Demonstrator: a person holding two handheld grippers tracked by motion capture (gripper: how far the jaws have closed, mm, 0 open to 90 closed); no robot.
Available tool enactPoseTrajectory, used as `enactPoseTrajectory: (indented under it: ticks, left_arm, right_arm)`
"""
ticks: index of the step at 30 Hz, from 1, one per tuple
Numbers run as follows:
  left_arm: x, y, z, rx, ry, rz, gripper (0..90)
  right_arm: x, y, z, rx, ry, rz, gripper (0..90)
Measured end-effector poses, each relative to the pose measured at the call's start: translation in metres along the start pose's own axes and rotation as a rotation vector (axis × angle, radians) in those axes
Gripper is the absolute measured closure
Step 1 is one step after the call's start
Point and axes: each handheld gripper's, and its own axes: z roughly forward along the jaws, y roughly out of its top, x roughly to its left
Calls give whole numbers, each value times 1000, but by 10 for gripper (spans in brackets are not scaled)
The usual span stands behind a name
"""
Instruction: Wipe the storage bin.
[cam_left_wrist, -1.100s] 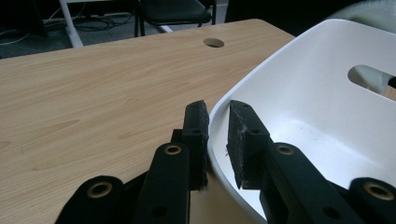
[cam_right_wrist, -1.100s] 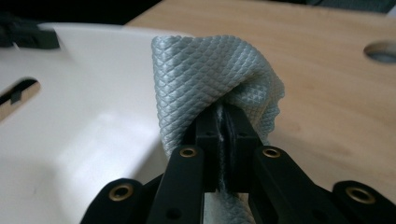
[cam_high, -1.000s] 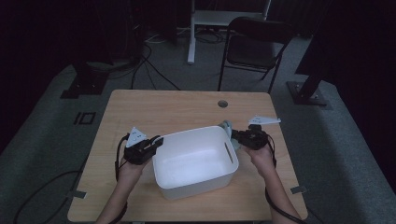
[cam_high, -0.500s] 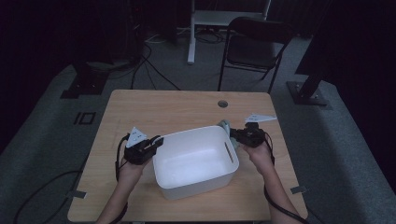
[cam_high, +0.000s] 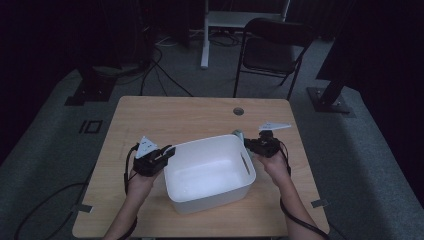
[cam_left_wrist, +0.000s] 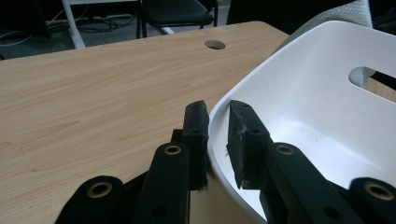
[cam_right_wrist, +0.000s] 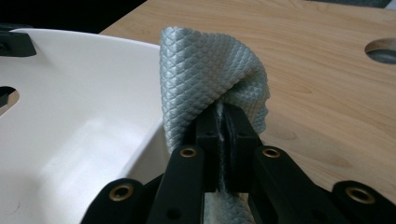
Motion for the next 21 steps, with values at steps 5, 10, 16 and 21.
enactPoseTrajectory:
  ticks: [5, 10, 16, 21]
  left_arm:
    - [1, 0, 0, 2, -9, 3, 781]
    - [1, 0, 0, 2, -11, 2, 781]
    - [1, 0, 0, 3, -9, 2, 781]
    - [1, 0, 0, 3, -9, 2, 781]
  right_arm:
    - [-1, 0, 0, 1, -9, -6, 861]
    - [-4, 0, -14, -57, -17, 17, 860]
    - [-2, -3, -38, -88, -35, 1, 860]
    - [2, -15, -53, -92, -34, -11, 860]
